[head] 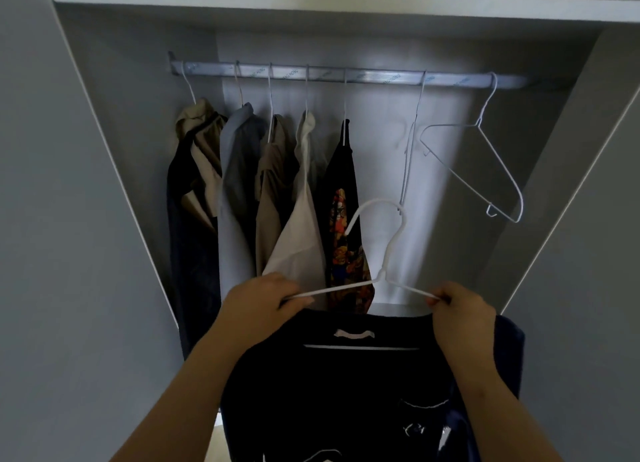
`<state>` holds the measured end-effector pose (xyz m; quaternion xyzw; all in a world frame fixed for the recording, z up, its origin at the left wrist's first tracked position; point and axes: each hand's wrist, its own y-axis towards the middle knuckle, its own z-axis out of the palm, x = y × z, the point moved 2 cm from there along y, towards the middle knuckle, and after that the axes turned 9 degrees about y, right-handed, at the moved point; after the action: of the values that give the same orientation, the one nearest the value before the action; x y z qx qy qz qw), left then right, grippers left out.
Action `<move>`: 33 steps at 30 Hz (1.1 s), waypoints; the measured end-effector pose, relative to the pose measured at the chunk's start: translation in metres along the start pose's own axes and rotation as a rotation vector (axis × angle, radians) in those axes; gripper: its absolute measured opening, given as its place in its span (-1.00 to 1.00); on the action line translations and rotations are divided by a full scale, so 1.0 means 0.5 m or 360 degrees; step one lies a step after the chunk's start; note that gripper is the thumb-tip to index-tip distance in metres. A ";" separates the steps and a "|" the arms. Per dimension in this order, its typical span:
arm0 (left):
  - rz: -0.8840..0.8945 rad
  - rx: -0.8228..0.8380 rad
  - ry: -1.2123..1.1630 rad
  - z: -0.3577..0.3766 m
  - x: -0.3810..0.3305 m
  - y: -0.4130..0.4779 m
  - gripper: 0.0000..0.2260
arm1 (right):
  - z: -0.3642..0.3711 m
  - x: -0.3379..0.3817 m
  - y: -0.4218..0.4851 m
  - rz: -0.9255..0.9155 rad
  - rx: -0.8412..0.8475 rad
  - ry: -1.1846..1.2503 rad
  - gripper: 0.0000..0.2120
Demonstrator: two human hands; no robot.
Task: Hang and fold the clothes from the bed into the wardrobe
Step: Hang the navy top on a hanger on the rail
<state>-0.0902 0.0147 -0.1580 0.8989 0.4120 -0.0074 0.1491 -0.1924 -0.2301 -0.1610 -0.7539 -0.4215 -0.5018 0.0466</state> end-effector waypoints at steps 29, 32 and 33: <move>0.0010 -0.0396 -0.0423 -0.059 -0.068 0.019 -0.81 | -0.048 0.034 0.003 -0.0188 0.0152 -0.0083 -0.76; 0.0004 -0.0407 -0.0401 -0.066 -0.073 0.017 -0.80 | -0.024 0.053 -0.015 -0.0324 0.0426 -0.0041 -0.82; 0.0005 -0.0406 -0.0416 -0.068 -0.074 0.018 -0.79 | -0.013 0.058 -0.021 -0.0381 0.0521 -0.0104 -0.87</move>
<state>-0.1118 -0.0085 -0.1180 0.8646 0.3854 -0.0718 0.3143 -0.2003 -0.2097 -0.1385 -0.6966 -0.5854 -0.4038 0.0949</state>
